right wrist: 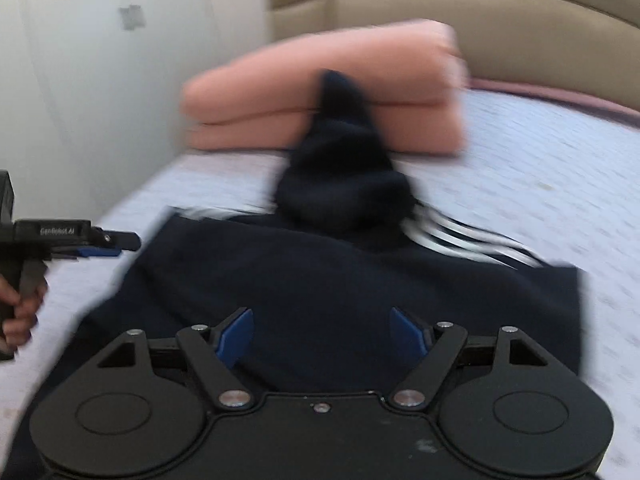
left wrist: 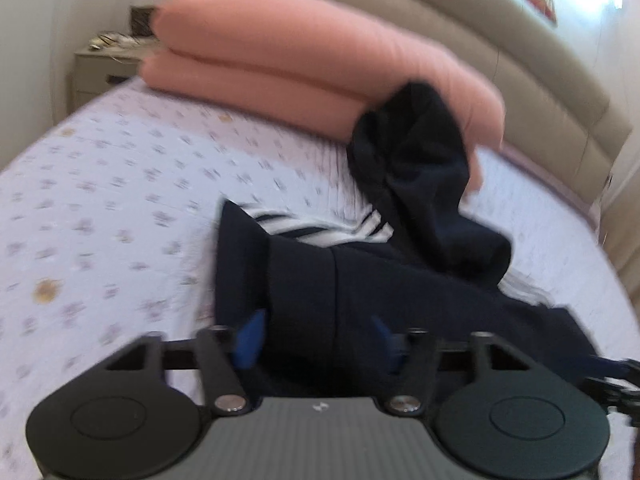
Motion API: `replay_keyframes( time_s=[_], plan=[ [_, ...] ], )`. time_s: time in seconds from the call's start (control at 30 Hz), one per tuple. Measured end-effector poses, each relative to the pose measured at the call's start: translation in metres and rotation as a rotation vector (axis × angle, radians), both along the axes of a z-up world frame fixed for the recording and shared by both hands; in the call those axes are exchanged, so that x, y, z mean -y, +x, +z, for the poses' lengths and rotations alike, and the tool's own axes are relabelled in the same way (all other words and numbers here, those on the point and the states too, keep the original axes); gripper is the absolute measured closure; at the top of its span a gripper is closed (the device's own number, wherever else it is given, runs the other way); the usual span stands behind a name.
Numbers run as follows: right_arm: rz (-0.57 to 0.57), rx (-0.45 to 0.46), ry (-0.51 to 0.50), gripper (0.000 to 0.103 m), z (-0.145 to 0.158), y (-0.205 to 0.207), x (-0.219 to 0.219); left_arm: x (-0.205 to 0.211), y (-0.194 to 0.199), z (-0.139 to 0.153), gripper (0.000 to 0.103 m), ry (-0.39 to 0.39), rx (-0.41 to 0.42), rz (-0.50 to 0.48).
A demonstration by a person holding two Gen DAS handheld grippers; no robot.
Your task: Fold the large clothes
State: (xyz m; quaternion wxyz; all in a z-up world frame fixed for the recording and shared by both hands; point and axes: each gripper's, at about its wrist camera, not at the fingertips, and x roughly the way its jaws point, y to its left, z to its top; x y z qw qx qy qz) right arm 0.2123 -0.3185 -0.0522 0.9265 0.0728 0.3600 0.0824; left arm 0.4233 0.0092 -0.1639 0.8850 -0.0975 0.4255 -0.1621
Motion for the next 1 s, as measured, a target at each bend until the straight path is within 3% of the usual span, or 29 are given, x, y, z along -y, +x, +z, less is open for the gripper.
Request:
replay_keyframes(
  time_s=[0.07,0.13,0.2,0.3,0.37,0.43,0.5,0.57,0.63,0.67,0.7,0.8,0.9,1.0],
  plan=[
    [-0.049,-0.034,0.022,0.013,-0.012,-0.013,0.023,0.015,0.014,-0.012,0.091,0.065,-0.024,-0.015],
    [-0.08,-0.049,0.055,0.013,-0.017,-0.024,0.038,0.022,0.008,-0.001,0.092,0.083,0.025,-0.016],
    [-0.118,-0.026,0.073,0.013,-0.016,-0.034,0.047,0.018,-0.012,0.03,0.092,0.028,0.092,-0.02],
    [-0.152,0.015,0.086,0.013,-0.007,-0.046,0.055,0.006,-0.038,0.06,0.091,-0.03,0.066,-0.003],
    [-0.157,0.028,0.046,0.011,-0.005,-0.042,0.054,0.003,-0.045,0.058,0.089,0.028,0.018,0.001],
    [-0.145,0.021,-0.022,0.004,-0.011,-0.032,0.046,0.0,-0.044,0.037,0.079,0.124,-0.054,0.022],
    [-0.131,-0.06,-0.076,0.003,-0.027,-0.015,0.039,-0.002,-0.035,0.019,0.073,0.224,-0.129,0.058],
    [-0.147,-0.195,-0.131,0.003,-0.045,0.003,0.036,-0.006,-0.026,0.018,0.062,0.202,-0.148,0.066],
    [-0.125,-0.174,-0.182,0.003,-0.045,0.006,0.027,-0.006,-0.018,0.033,0.032,0.114,-0.08,0.036],
    [-0.11,-0.143,-0.196,0.003,-0.041,0.004,0.023,-0.002,-0.013,0.041,0.009,0.096,-0.04,0.021],
    [-0.095,-0.112,-0.203,0.003,-0.037,0.004,0.018,0.004,-0.006,0.048,0.003,0.095,0.001,0.004],
    [-0.044,-0.077,-0.207,0.002,-0.036,0.013,0.004,0.036,0.03,0.068,0.004,0.13,0.079,-0.105],
    [0.054,-0.188,-0.243,0.0,-0.056,0.032,-0.014,0.064,0.081,0.08,0.005,0.059,0.088,-0.192],
    [0.031,-0.192,-0.204,0.0,-0.07,0.04,-0.014,0.099,0.136,0.09,0.005,0.021,0.083,-0.158]
  ],
)
